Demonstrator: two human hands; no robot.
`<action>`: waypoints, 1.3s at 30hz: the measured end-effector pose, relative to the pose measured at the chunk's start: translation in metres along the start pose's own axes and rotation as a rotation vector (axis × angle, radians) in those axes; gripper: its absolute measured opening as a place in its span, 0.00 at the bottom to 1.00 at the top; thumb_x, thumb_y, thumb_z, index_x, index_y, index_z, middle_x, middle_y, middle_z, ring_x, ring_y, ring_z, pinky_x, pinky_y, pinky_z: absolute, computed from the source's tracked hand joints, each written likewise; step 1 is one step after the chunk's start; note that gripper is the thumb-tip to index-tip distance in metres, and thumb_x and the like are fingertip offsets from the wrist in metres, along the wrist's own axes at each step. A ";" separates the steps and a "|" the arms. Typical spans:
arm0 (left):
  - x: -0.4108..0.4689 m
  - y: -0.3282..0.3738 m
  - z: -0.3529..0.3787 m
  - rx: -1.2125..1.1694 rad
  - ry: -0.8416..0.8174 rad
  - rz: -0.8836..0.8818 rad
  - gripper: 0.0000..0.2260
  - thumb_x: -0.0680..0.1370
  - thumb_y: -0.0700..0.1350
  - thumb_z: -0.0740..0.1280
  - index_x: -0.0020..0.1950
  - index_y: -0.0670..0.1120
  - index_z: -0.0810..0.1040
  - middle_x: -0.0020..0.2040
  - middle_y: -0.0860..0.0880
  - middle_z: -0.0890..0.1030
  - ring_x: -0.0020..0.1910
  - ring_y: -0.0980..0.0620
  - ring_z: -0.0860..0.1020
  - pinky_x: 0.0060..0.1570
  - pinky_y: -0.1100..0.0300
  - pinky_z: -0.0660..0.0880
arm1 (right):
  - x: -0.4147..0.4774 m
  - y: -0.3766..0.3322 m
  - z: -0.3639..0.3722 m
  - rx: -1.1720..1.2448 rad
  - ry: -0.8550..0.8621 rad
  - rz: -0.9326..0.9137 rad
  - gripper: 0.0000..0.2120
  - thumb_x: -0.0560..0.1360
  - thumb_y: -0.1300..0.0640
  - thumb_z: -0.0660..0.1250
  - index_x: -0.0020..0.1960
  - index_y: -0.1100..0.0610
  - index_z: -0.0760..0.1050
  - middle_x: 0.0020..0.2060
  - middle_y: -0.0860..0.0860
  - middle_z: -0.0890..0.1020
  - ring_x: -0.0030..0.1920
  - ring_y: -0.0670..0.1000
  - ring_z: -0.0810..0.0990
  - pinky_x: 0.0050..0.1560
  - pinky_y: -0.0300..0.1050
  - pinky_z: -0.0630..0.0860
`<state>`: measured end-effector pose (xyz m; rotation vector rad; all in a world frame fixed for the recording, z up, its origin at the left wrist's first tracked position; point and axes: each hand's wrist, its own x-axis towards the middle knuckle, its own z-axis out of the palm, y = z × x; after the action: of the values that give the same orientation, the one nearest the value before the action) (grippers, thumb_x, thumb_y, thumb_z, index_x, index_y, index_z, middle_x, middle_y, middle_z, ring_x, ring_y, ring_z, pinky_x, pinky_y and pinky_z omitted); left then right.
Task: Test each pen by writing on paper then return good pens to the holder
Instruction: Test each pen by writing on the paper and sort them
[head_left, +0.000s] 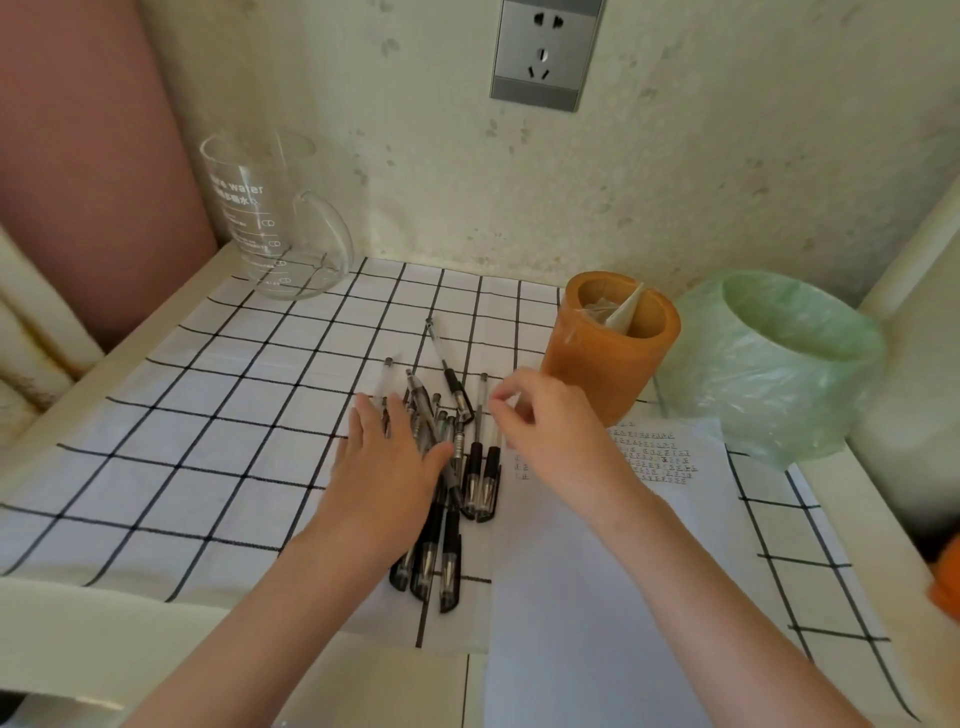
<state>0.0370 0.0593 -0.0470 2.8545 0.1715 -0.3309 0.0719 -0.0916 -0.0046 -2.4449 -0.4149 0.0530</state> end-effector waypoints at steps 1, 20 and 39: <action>0.001 0.000 0.001 0.017 -0.001 0.013 0.31 0.73 0.54 0.36 0.76 0.46 0.49 0.76 0.37 0.42 0.74 0.40 0.38 0.72 0.46 0.48 | 0.012 -0.003 0.002 -0.014 -0.005 0.010 0.08 0.80 0.55 0.60 0.55 0.55 0.75 0.37 0.46 0.78 0.36 0.49 0.80 0.40 0.46 0.79; -0.009 0.011 -0.007 -0.069 -0.052 0.150 0.25 0.81 0.47 0.50 0.75 0.56 0.41 0.76 0.47 0.35 0.72 0.49 0.30 0.70 0.41 0.38 | 0.031 -0.006 -0.004 0.341 -0.147 0.310 0.10 0.74 0.55 0.66 0.44 0.62 0.77 0.25 0.51 0.72 0.23 0.46 0.68 0.25 0.35 0.66; -0.047 0.054 -0.006 -0.894 -0.176 0.480 0.08 0.77 0.43 0.64 0.56 0.51 0.76 0.39 0.49 0.82 0.33 0.57 0.79 0.34 0.67 0.75 | -0.080 0.035 -0.033 0.900 -0.121 0.325 0.08 0.76 0.59 0.64 0.44 0.60 0.81 0.27 0.57 0.77 0.23 0.51 0.71 0.24 0.40 0.67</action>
<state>0.0006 0.0052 -0.0165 1.8892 -0.3210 -0.2978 0.0101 -0.1618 -0.0055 -1.5929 -0.0102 0.4298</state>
